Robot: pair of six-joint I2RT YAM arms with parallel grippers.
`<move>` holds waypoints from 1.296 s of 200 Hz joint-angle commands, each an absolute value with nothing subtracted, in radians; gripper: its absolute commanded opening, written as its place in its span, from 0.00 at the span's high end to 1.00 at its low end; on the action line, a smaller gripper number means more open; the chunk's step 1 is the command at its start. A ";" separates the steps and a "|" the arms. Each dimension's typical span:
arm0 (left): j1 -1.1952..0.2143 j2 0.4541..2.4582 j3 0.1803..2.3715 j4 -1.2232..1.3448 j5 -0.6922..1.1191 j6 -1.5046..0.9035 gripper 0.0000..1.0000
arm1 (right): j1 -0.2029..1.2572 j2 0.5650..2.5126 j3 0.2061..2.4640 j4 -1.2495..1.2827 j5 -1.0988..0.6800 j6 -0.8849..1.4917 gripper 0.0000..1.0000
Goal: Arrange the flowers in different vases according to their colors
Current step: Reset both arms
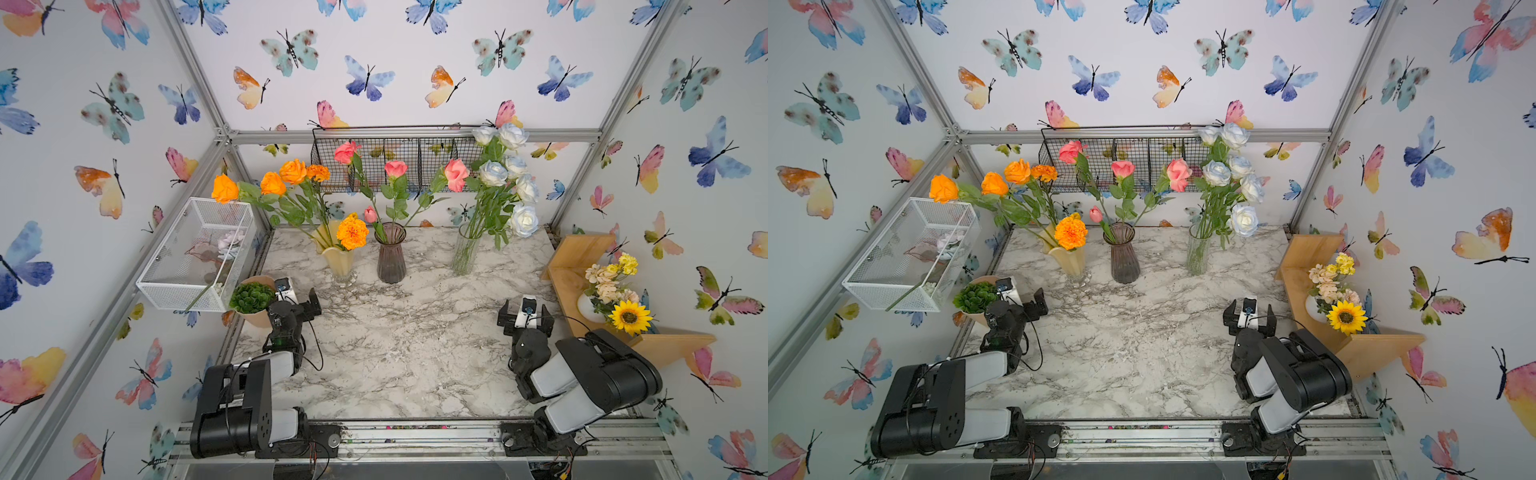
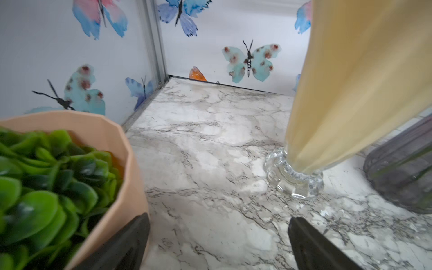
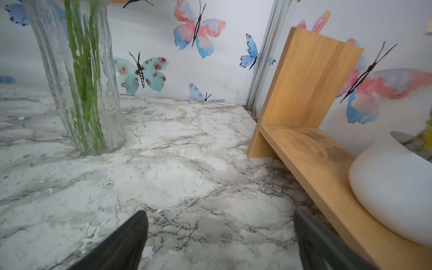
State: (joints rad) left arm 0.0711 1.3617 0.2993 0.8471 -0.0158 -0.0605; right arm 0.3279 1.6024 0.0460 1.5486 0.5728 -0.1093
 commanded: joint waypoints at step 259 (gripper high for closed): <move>-0.101 1.407 0.183 1.128 -0.315 -0.025 0.01 | 0.244 1.621 0.081 1.601 0.342 -0.092 0.01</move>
